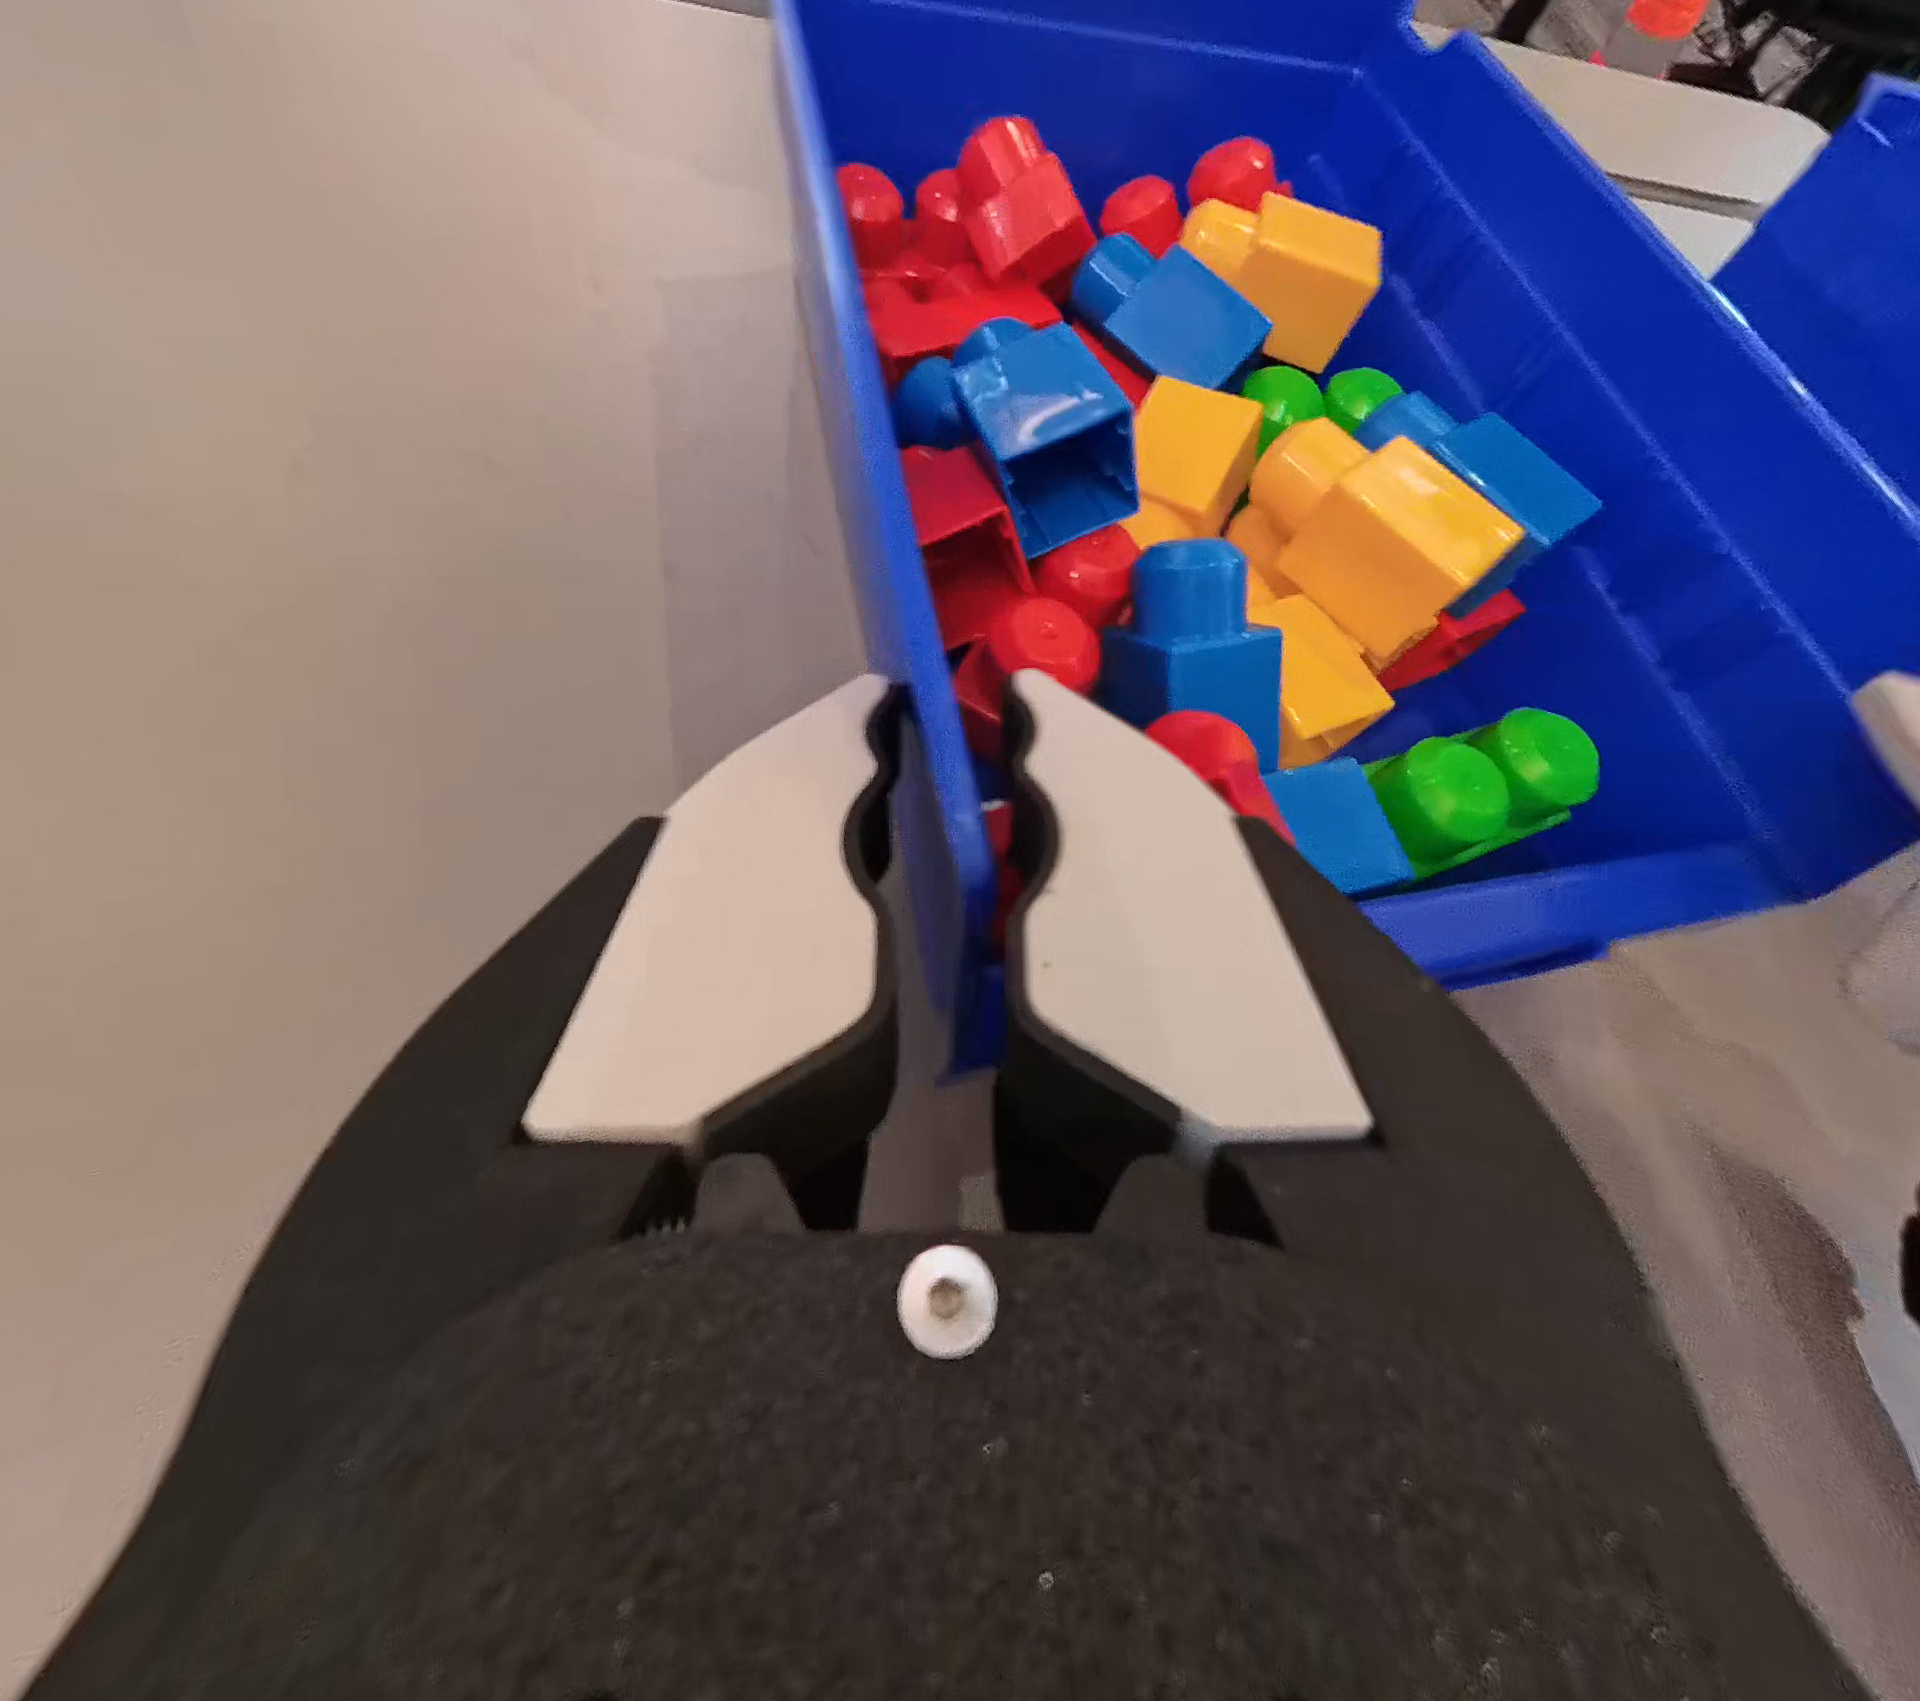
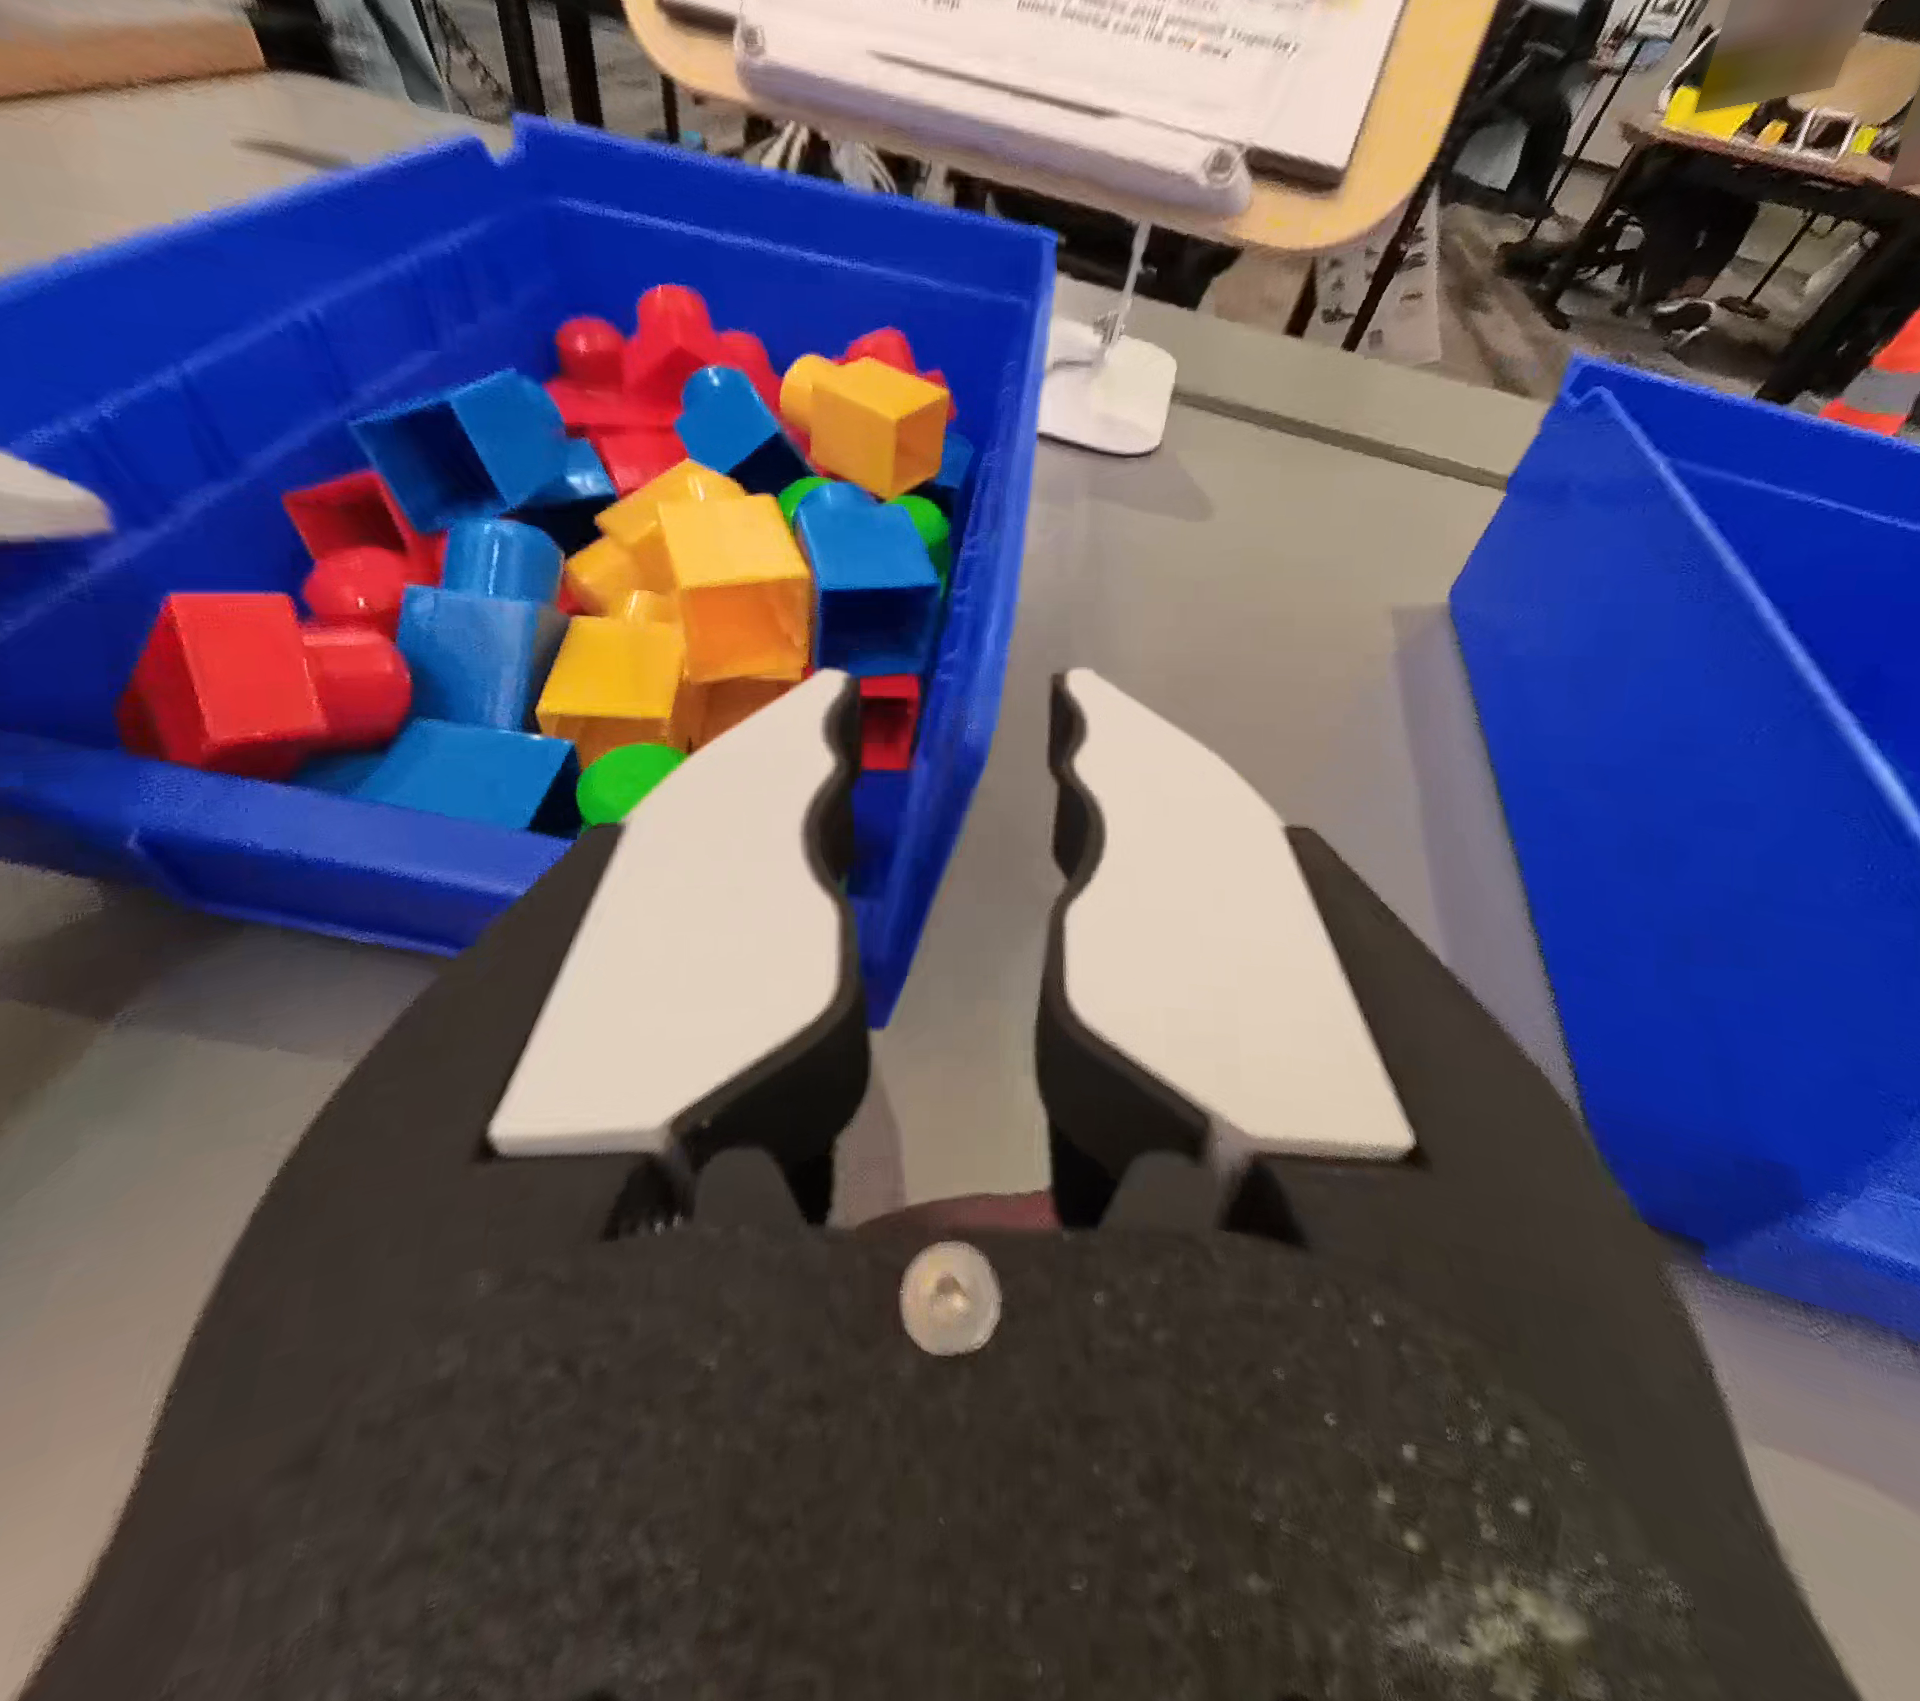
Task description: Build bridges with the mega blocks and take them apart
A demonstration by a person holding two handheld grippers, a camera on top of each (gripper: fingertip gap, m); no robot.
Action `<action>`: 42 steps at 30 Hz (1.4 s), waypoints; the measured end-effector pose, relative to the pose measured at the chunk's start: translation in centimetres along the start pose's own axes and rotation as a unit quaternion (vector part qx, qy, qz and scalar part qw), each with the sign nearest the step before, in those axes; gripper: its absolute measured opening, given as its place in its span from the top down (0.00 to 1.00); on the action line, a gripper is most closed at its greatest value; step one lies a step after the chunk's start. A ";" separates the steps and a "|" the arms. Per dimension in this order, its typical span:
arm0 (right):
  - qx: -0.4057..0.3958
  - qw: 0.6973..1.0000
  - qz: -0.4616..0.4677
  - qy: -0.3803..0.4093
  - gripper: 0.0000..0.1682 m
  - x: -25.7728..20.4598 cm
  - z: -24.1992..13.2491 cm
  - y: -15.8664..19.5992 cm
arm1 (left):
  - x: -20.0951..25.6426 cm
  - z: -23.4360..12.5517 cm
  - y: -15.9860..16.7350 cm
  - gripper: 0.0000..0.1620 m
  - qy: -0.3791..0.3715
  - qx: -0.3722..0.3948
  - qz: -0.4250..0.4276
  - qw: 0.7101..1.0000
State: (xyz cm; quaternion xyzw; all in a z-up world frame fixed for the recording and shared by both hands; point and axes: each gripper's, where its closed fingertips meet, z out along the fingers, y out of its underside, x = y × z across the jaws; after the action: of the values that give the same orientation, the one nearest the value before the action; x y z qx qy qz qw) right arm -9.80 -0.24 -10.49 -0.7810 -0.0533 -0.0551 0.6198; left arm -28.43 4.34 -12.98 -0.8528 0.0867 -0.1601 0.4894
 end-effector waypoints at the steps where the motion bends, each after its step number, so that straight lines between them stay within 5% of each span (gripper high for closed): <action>1: 0.008 1.000 0.000 0.001 0.75 -0.2 -0.1 -0.2 | -0.4 0.0 -0.2 0.95 -0.002 -0.001 0.002 1.000; 4: 0.001 0.999 0.034 -0.019 0.80 -1.1 0.4 0.5 | -1.0 0.1 -0.2 0.96 -0.016 -0.012 0.011 1.000; 7: -0.033 0.995 0.090 -0.024 0.97 -1.1 1.6 1.1 | -1.2 0.0 -0.3 0.97 -0.028 -0.015 0.026 0.999; 13: -0.015 0.990 0.140 -0.018 0.98 -5.9 1.6 -1.7 | -5.5 -2.1 -2.8 0.98 -0.073 0.005 0.029 0.997; 22: -0.020 0.989 0.134 -0.066 0.96 -21.2 5.6 -6.2 | -20.8 -4.9 -8.0 0.98 -0.115 0.013 0.057 0.992; 28: -0.054 0.988 0.125 -0.078 0.95 -27.6 8.5 -5.0 | -28.0 -2.7 -7.4 0.97 -0.112 -0.011 0.055 0.992; 33: -0.034 0.987 0.122 -0.100 0.92 -28.7 8.9 -5.2 | -29.5 -1.6 -6.0 0.97 -0.050 0.019 -0.014 0.998; 35: -0.034 0.984 0.115 -0.129 0.91 -28.9 8.9 -5.2 | -29.4 -1.7 -5.9 0.93 -0.045 0.023 -0.013 0.999; 38: -0.048 0.972 0.108 -0.203 0.81 -28.6 7.3 -5.8 | -30.1 -3.1 -5.4 0.69 -0.093 0.015 -0.014 0.995; 42: -0.005 0.962 0.077 -0.261 0.76 -24.1 2.6 -8.5 | -28.9 -8.8 -8.2 0.64 -0.131 0.091 -0.010 0.987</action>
State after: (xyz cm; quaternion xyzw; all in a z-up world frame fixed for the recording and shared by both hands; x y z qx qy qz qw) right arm -34.82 3.87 -6.60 -0.7728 -0.1527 0.1987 0.5831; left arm -58.67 10.23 -7.21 -0.8192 -0.0021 -0.0594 0.5704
